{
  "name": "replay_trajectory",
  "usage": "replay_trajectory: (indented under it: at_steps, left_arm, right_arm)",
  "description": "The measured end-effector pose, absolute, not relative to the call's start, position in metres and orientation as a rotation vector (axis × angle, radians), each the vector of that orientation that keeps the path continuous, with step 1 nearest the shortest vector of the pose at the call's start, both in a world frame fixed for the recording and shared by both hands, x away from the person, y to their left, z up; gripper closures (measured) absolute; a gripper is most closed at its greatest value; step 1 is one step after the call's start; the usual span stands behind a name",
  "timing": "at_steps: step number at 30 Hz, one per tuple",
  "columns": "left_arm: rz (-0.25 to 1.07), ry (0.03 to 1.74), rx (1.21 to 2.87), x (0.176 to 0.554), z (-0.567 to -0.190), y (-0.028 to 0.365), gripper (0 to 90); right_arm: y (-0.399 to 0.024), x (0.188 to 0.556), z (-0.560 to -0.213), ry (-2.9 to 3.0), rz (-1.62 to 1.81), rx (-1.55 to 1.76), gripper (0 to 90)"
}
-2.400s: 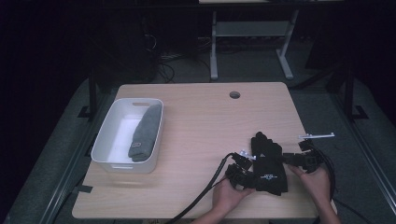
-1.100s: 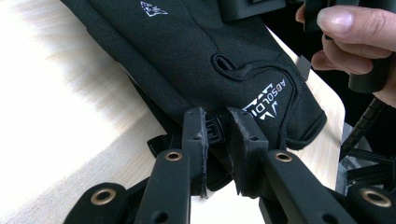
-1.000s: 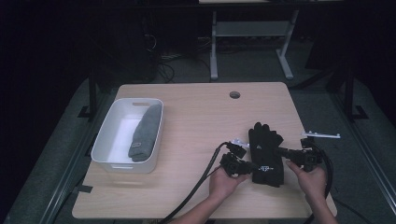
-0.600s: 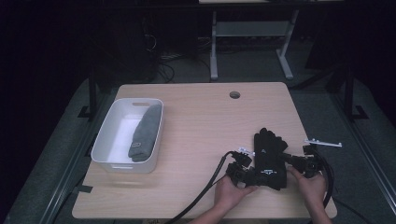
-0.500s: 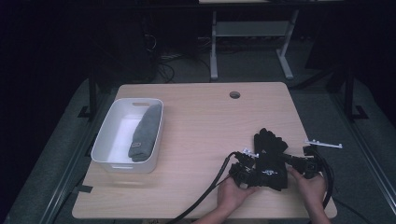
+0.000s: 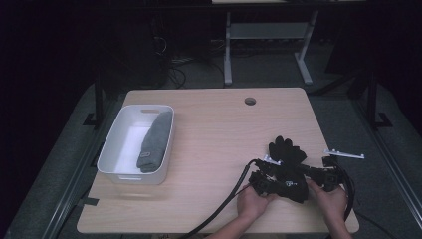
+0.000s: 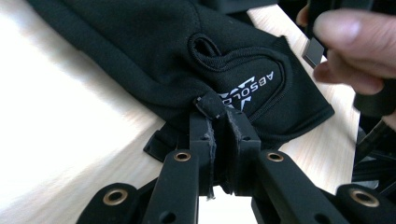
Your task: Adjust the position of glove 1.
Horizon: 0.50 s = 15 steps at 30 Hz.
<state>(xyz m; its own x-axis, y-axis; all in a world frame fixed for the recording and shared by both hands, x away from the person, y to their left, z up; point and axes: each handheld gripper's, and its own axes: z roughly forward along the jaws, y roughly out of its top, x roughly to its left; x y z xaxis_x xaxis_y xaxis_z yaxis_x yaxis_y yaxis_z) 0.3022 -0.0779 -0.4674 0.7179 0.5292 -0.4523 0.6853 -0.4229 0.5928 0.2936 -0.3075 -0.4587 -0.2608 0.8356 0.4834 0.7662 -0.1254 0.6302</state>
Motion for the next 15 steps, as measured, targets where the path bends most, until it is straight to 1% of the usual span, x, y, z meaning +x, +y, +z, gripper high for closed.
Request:
replay_trajectory:
  at_steps: [7, 15]
  left_arm:
    - [-0.220, 0.883, 2.099, 0.312, -0.443, -0.052, 82.8]
    - [-0.175, 0.854, 2.078, 0.321, -0.411, -0.020, 82.7]
  right_arm:
    - [-0.302, 0.300, -0.439, 2.040, 1.387, 1.800, 78.9]
    - [-0.281, 0.314, -0.415, 2.064, 1.456, 1.732, 78.8]
